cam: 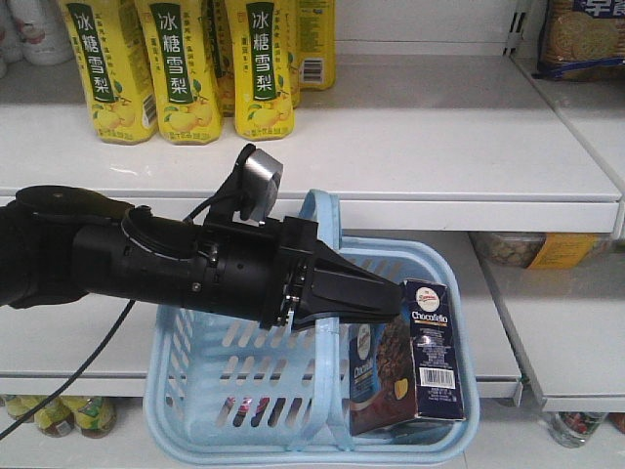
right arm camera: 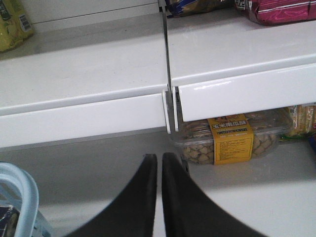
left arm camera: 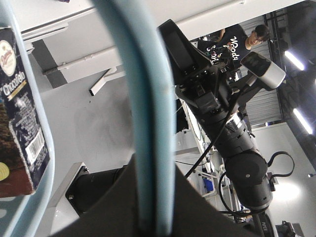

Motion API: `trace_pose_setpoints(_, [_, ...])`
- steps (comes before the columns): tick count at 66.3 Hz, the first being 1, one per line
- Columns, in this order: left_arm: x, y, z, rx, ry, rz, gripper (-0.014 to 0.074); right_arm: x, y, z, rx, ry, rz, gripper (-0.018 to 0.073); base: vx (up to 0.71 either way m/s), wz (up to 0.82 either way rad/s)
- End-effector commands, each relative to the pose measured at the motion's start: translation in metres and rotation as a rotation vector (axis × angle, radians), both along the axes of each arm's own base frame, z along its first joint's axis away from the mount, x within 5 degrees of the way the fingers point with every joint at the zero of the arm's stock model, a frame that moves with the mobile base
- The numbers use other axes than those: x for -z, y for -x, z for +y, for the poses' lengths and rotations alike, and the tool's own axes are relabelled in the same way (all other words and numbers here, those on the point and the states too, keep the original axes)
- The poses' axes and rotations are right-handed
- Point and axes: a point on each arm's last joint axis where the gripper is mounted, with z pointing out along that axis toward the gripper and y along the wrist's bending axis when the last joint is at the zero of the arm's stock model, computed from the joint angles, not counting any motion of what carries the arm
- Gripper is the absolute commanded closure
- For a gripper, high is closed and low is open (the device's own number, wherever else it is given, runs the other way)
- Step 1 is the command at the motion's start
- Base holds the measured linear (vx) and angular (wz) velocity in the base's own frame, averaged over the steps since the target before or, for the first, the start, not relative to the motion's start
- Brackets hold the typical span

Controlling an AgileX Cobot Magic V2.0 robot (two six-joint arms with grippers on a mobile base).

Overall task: Left arm holds basket, right arm returns cookies
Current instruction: 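Reach the right gripper toward the cookie box inside the basket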

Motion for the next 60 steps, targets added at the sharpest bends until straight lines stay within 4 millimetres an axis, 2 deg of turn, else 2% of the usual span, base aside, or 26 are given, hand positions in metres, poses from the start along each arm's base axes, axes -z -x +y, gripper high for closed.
trace_pose_setpoints(1, [-0.037, 0.001, 0.003, -0.051, 0.164, -0.058, 0.0599, -0.016, -0.003, -0.001, 0.002, 0.033, -0.088, 0.0528, 0.00, 0.00])
trace_pose_setpoints(10, [-0.037, 0.001, 0.003, -0.051, 0.164, -0.058, 0.0599, -0.016, -0.003, -0.001, -0.002, 0.046, -0.079, 0.0440, 0.00, 0.00])
trace_pose_setpoints(25, [-0.037, 0.001, 0.003, -0.051, 0.164, -0.058, 0.0599, -0.014, -0.002, -0.001, -0.001, 0.033, -0.067, 0.0192, 0.00, 0.00])
trace_pose_setpoints(32, [-0.037, 0.001, 0.003, -0.051, 0.164, -0.058, 0.0599, -0.014, -0.002, 0.000, 0.001, 0.004, -0.066, 0.0112, 0.00, 0.00])
trace_pose_setpoints(45, [-0.037, 0.001, 0.003, -0.051, 0.164, -0.058, 0.0599, -0.015, -0.001, 0.003, -0.011, -0.102, -0.010, 0.0069, 0.00, 0.00])
trace_pose_setpoints(60, [-0.037, 0.001, 0.003, -0.051, 0.164, -0.058, 0.0599, -0.048, 0.000, 0.029, -0.239, -0.121, 0.086, 0.0069, 0.00, 0.00])
